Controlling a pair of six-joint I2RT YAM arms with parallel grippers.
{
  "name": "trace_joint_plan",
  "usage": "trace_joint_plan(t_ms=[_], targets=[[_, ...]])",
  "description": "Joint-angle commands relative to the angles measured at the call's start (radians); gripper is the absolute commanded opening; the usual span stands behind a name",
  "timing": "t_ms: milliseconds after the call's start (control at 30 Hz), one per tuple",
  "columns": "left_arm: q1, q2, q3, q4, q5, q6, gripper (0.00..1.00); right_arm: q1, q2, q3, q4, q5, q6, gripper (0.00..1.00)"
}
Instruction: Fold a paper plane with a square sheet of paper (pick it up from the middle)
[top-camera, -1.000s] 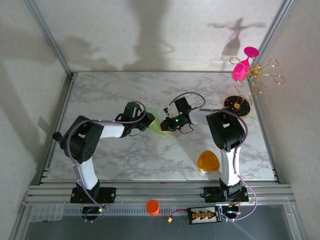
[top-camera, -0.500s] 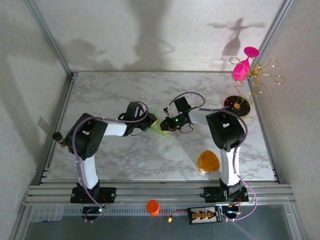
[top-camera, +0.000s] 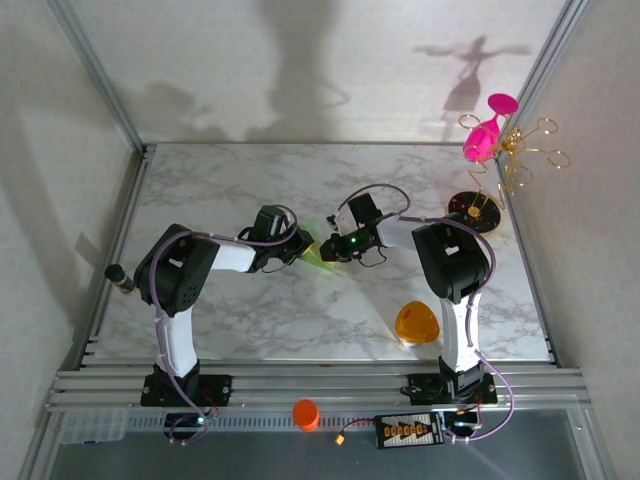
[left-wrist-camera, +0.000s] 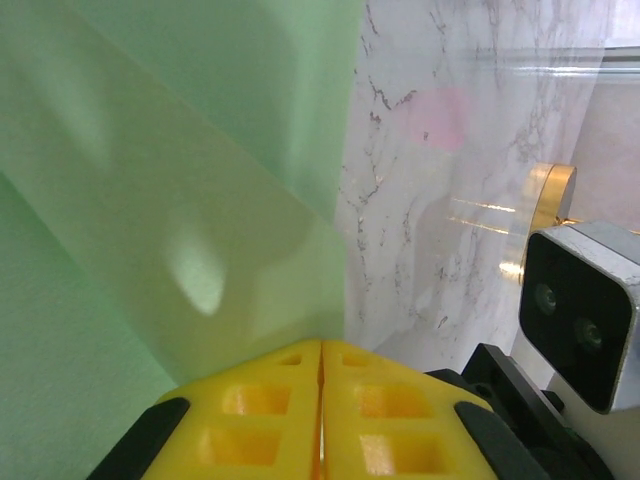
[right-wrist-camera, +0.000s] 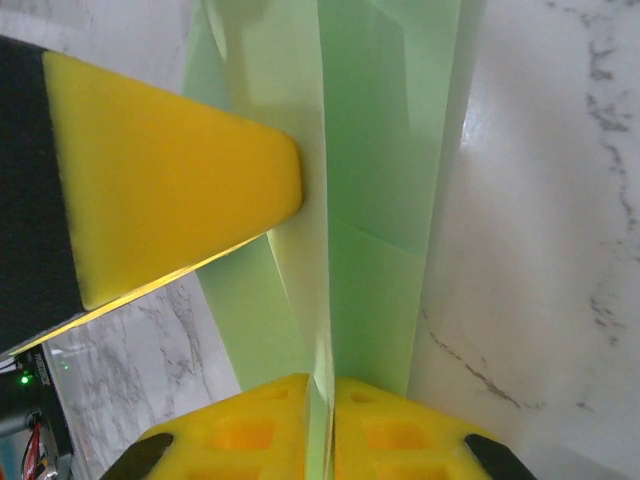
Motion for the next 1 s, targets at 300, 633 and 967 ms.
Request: trace_joint_plan(t_ms=[300,633,967], targets=[[0.004,0.048,0.042,0.027,0.042,0.036,0.11,0.005,0.099,-0.021,-0.017,0.128,-0.019,0.17],[0.038,-0.067,-0.004,0.028,-0.012,0.044,0.15,-0.001,0.107,-0.049,-0.001,0.133,-0.006,0.07],[0.050,-0.119,-0.114,0.134,0.012,-0.002,0.16,-0.010,0.133,-0.056,-0.004,0.142,0.011,0.06]])
